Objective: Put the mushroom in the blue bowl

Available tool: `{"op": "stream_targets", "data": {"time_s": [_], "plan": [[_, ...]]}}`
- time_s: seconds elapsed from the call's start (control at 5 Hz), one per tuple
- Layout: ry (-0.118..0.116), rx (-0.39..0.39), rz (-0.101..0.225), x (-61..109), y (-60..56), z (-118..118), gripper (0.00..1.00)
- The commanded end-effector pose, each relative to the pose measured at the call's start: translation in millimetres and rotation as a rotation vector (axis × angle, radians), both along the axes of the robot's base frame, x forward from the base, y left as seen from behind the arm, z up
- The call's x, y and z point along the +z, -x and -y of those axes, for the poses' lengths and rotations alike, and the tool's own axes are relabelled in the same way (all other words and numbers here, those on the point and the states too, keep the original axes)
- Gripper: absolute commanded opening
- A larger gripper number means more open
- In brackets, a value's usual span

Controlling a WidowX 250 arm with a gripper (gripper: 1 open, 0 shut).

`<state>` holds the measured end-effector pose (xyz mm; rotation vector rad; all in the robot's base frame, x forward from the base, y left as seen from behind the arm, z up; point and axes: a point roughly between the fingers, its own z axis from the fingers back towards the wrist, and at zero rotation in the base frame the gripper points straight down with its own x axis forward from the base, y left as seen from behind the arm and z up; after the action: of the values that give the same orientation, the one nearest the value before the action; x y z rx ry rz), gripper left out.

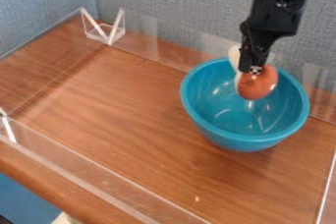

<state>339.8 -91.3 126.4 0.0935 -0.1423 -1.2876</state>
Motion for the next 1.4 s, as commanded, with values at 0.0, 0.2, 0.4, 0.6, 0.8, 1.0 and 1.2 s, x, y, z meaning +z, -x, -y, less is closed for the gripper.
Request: {"op": "stream_targets", "data": {"time_s": [0.0, 0.2, 0.4, 0.6, 0.8, 1.0, 1.2], "plan": [[0.013, -0.010, 0.046, 13.2, -3.3, -4, 0.00], [0.016, -0.032, 0.057, 14.9, -2.4, -6, 0.00], [0.019, -0.061, 0.068, 14.9, -1.8, -7, 0.00], [0.025, -0.067, 0.061, 11.7, -6.7, -7, 0.00], [0.031, -0.072, 0.055, 8.9, -11.3, -7, 0.00], [0.037, -0.079, 0.043, 2.3, -16.6, -7, 0.00], [0.042, -0.085, 0.037, -1.6, -20.8, -7, 0.00]]}}
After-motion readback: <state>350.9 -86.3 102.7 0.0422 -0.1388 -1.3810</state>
